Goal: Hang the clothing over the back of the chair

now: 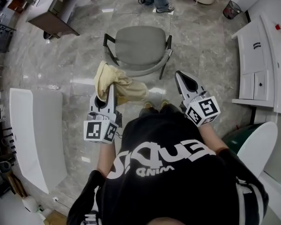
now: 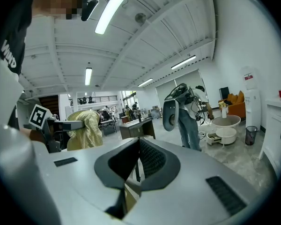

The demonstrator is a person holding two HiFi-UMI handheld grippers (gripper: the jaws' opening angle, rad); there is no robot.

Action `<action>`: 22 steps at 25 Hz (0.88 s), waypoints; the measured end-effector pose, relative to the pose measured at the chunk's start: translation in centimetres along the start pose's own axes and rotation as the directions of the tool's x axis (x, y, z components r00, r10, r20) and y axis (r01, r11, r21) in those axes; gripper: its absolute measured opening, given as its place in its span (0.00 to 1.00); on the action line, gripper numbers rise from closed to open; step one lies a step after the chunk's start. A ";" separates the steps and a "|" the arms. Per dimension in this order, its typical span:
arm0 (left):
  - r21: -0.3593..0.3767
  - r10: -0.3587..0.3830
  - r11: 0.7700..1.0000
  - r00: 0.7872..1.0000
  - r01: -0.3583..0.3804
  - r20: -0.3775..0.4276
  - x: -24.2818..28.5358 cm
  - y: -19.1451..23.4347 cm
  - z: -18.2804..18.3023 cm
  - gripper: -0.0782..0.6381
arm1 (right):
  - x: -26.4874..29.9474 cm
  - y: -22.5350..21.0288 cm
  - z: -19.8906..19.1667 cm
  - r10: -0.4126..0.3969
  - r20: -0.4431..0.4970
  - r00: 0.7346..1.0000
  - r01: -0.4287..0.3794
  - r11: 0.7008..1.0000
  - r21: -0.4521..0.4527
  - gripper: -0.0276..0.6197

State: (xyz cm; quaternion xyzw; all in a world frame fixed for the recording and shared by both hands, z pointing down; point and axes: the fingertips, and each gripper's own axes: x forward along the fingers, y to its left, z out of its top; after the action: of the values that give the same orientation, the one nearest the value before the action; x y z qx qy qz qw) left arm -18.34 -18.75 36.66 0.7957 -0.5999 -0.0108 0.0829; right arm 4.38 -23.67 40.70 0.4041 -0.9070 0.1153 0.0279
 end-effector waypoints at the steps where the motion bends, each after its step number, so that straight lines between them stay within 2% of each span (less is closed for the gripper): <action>1: -0.005 0.008 1.000 1.000 -0.008 0.006 0.1 0.1 0.6 0.19 | 0.2 -0.1 0.1 0.005 0.002 1.000 -0.005 1.000 -0.001 0.06; 12: -0.011 0.022 1.000 0.995 -0.021 0.100 0.6 0.4 10.3 0.19 | 2.7 0.5 0.5 0.071 0.003 0.997 -0.071 0.997 -0.009 0.06; 15: -0.001 0.018 1.000 0.993 -0.018 0.116 0.8 0.7 11.2 0.19 | 3.0 0.5 0.6 0.076 0.003 0.997 -0.076 0.997 -0.008 0.06; 22: 0.011 0.008 1.000 0.994 -0.009 0.108 2.9 1.0 10.9 0.19 | 3.2 -0.1 0.8 0.069 0.006 0.998 -0.069 0.998 0.001 0.06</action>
State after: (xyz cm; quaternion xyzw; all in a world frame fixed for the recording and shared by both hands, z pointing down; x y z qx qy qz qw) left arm -19.73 -23.07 26.31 0.7918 -0.6070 -0.0501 0.0460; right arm 2.32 -26.20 40.40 0.3730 -0.9204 0.1153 0.0210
